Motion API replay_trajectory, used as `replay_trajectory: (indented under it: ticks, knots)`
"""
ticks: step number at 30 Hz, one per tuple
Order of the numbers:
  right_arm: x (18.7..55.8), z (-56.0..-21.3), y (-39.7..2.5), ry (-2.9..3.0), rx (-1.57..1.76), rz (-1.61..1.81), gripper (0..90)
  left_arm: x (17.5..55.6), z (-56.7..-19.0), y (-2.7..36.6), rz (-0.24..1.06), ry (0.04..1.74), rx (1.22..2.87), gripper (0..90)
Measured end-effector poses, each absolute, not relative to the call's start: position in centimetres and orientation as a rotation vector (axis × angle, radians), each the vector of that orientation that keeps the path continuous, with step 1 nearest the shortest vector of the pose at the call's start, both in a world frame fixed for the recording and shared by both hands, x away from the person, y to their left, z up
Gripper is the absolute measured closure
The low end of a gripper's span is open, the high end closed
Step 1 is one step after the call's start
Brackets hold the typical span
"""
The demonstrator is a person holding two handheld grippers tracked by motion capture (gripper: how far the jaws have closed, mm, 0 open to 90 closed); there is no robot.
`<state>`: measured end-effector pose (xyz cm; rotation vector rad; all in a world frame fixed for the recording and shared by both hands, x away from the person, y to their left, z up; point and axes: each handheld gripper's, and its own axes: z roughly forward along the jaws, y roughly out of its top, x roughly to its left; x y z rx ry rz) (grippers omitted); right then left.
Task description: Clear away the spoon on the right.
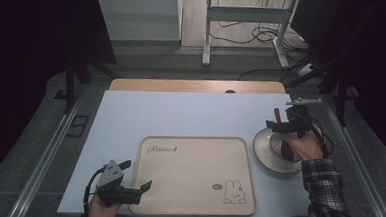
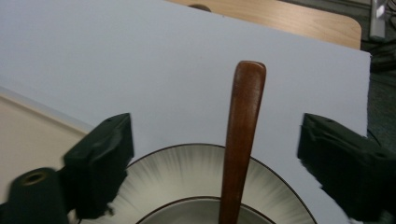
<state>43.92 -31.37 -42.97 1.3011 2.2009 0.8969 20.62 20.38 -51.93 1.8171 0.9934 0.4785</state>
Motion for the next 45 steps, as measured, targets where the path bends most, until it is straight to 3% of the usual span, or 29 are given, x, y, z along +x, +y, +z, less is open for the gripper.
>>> replay_trajectory:
  ticks: [12, 16, 45]
  knots:
    - [45.3, -43.7, -31.2, 2.242, 1.340, 0.740, 53.4, 20.6, -51.9, 20.3, 0.479, 0.992, 1.824, 0.0]
    - [45.4, -43.9, -31.3, 2.262, 1.347, 0.720, 74.4, 20.6, -52.0, 20.3, 0.478, 0.992, 1.825, 0.0]
    - [44.0, -38.5, -29.6, 2.341, 1.343, 0.754, 77.2, 20.6, -51.9, 20.2, 0.485, 0.991, 1.829, 0.0]
